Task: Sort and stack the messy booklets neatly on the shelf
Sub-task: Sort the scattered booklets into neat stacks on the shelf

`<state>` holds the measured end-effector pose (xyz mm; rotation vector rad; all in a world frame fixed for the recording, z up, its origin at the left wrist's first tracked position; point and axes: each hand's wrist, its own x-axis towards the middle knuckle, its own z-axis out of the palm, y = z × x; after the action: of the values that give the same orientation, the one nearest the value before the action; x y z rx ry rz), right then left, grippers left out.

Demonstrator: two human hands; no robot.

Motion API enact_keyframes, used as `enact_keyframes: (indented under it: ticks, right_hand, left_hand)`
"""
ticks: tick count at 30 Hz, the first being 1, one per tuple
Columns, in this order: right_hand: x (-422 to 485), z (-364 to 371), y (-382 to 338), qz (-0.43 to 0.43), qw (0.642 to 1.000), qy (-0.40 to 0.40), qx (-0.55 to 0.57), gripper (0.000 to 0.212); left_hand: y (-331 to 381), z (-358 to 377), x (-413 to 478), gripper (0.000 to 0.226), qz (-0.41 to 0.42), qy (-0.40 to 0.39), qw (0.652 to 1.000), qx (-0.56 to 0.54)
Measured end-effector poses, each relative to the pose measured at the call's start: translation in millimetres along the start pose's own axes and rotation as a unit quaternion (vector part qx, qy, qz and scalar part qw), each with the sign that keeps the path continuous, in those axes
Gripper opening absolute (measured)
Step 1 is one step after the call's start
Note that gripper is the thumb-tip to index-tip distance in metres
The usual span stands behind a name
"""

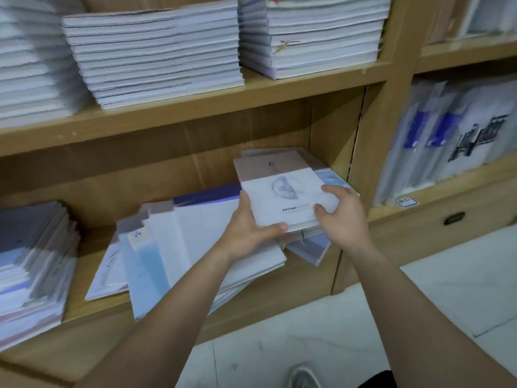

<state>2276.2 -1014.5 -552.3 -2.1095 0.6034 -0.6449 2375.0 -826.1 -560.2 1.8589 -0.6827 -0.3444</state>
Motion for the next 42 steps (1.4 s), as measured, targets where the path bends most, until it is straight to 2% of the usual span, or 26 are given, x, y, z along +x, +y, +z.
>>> enact_keyframes:
  ticks: [3, 6, 9, 13, 16, 20, 24, 28, 32, 37, 40, 42]
  right_hand:
    - [3.2, -3.5, 6.1, -0.019, 0.999, 0.002, -0.049, 0.038]
    - [2.2, -7.7, 11.4, -0.026, 0.991, 0.034, -0.125, 0.039]
    - [3.2, -14.6, 19.2, -0.008, 0.993, 0.042, -0.112, 0.04]
    - [3.8, -16.0, 28.2, -0.005, 0.991, 0.02, -0.135, 0.047]
    - [4.7, -15.5, 28.1, -0.007, 0.986, 0.002, -0.167, 0.051]
    - [5.7, -13.6, 22.1, -0.013, 0.986, 0.011, -0.166, 0.047]
    - [1.7, -4.3, 4.6, -0.055, 0.986, 0.015, -0.158, 0.04]
    - [-12.5, 14.6, -27.0, -0.111, 0.982, -0.003, -0.155, 0.036]
    - [-29.6, 40.0, -56.1, -0.155, 0.976, -0.054, -0.144, 0.032]
    - [-52.1, 74.6, -71.0, -0.172, 0.954, -0.205, -0.138, 0.034]
    - [-63.6, 98.0, -70.7, -0.183, 0.919, -0.278, -0.209, 0.048]
    - [-68.5, 111.9, -72.9, -0.194, 0.898, -0.288, -0.271, 0.057]
  left_hand:
    - [-7.3, 4.7, 9.2, 0.106, 0.022, -0.005, 0.997, 0.069]
    - [0.9, 19.4, 19.7, 0.092, 0.034, 0.046, 0.991, 0.12]
    - [1.5, 33.5, 32.3, 0.084, 0.034, 0.085, 0.98, 0.174]
    - [7.6, 55.6, 45.8, 0.096, -0.009, 0.105, 0.959, 0.264]
    - [18.1, 67.5, 52.4, 0.096, -0.046, 0.115, 0.95, 0.286]
    - [14.9, 53.9, 52.9, 0.095, -0.034, 0.088, 0.961, 0.259]
    - [8.0, 8.7, 22.9, 0.076, -0.014, 0.092, 0.979, 0.179]
    - [-4.9, -50.1, -24.4, 0.046, -0.031, 0.135, 0.966, 0.22]
    - [-19.5, -98.3, -70.4, 0.031, -0.05, 0.145, 0.95, 0.271]
    - [-38.2, -141.5, -124.6, 0.039, -0.066, 0.109, 0.921, 0.369]
    - [-51.3, -160.6, -149.1, 0.048, -0.091, 0.09, 0.914, 0.386]
    - [-61.4, -167.5, -161.0, 0.05, -0.107, 0.089, 0.92, 0.367]
